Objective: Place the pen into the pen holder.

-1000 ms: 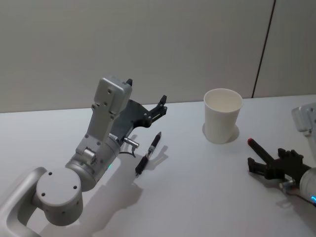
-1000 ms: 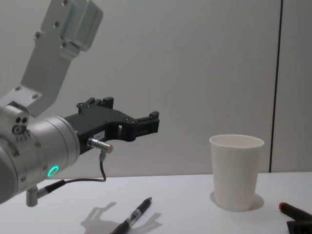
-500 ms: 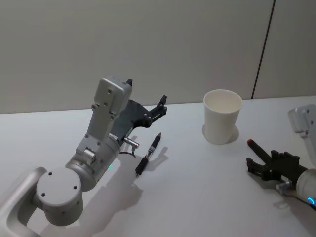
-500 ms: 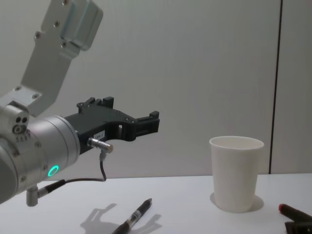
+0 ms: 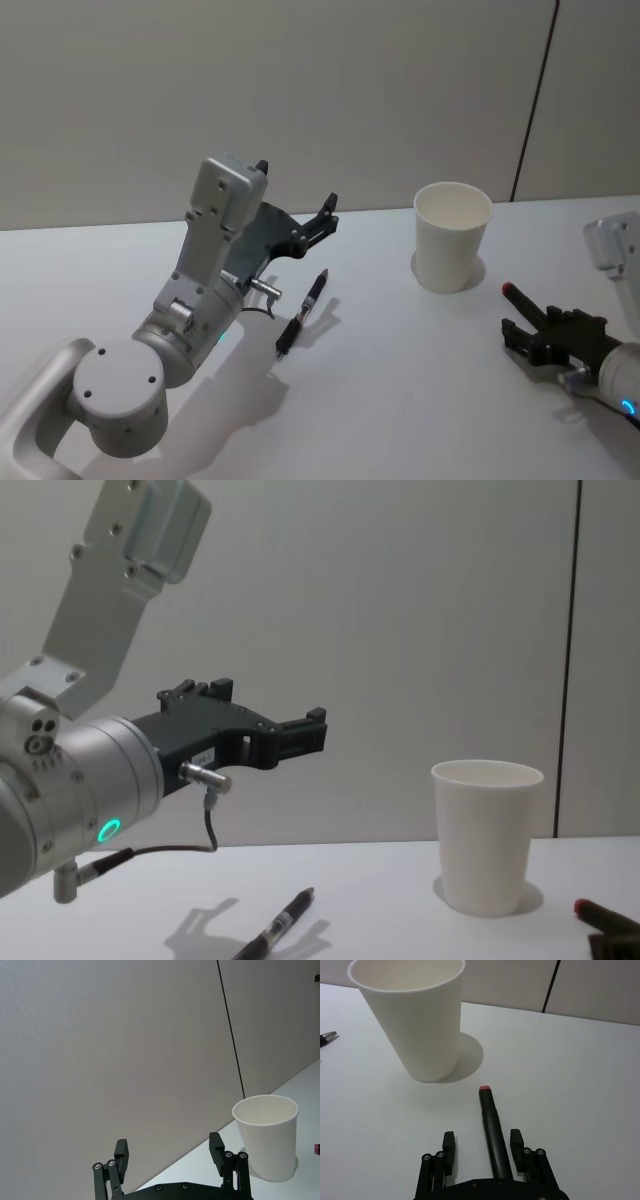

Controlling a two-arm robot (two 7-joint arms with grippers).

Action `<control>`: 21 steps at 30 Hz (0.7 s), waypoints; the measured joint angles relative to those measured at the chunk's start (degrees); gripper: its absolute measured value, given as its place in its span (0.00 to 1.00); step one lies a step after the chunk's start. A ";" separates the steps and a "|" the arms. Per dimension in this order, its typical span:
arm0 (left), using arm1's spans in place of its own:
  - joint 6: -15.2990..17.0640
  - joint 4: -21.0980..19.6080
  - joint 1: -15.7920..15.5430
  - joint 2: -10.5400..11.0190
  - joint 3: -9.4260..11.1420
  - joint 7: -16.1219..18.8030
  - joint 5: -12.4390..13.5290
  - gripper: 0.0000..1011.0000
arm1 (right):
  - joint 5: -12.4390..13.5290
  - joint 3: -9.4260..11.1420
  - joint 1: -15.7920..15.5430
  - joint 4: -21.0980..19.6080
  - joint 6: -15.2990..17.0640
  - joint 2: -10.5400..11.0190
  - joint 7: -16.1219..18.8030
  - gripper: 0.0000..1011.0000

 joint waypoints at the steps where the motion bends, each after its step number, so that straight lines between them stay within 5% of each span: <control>1: 0.00 0.00 0.00 0.00 0.00 0.00 0.00 0.99 | 0.23 0.10 -0.01 0.03 0.02 -0.10 -0.51 0.68; 21: 0.00 0.00 0.00 0.00 0.00 0.00 0.00 0.99 | 1.83 1.29 0.05 0.53 0.46 -0.66 -4.44 0.55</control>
